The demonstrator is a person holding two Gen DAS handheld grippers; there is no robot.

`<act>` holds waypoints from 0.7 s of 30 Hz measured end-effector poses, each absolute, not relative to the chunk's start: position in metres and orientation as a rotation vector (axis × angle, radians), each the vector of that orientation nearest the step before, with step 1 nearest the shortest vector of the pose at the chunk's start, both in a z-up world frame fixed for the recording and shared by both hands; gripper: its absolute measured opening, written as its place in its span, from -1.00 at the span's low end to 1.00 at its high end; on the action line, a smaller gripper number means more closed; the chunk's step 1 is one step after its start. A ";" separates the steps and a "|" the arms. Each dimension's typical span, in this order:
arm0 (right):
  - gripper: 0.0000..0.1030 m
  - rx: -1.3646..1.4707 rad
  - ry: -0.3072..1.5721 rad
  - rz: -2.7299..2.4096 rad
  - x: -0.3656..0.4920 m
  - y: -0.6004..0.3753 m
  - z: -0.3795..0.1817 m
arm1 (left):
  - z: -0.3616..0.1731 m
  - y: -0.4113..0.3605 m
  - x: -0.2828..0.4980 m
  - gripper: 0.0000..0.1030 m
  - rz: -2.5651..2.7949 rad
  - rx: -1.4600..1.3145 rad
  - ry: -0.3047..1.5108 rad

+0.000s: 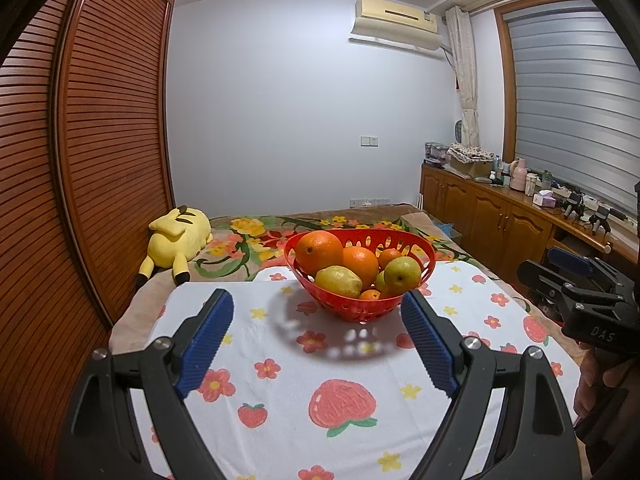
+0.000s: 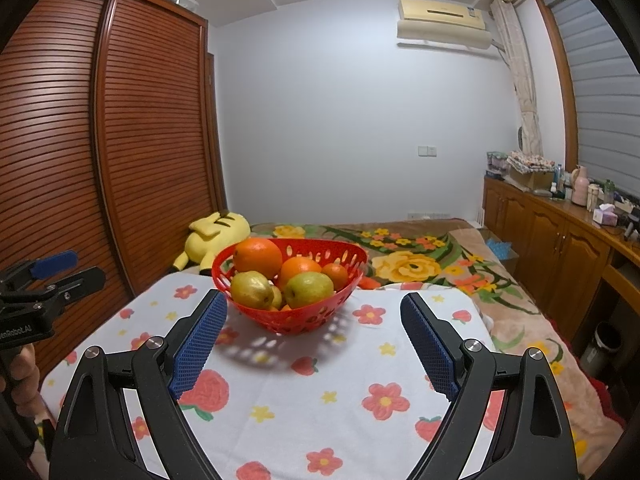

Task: Organize fruits

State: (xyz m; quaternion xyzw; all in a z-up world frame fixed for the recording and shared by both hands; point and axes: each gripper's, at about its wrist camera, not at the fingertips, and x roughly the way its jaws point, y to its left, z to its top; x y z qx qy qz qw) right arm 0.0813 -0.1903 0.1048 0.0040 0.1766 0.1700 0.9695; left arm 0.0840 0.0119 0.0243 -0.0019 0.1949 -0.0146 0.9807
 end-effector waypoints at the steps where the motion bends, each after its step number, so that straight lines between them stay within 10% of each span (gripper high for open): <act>1: 0.76 0.008 0.356 0.344 0.081 -0.190 0.105 | 0.024 0.011 0.083 0.68 -0.030 -0.004 0.392; 21: 0.76 0.009 0.356 0.344 0.080 -0.190 0.104 | 0.027 0.010 0.080 0.69 -0.031 -0.003 0.390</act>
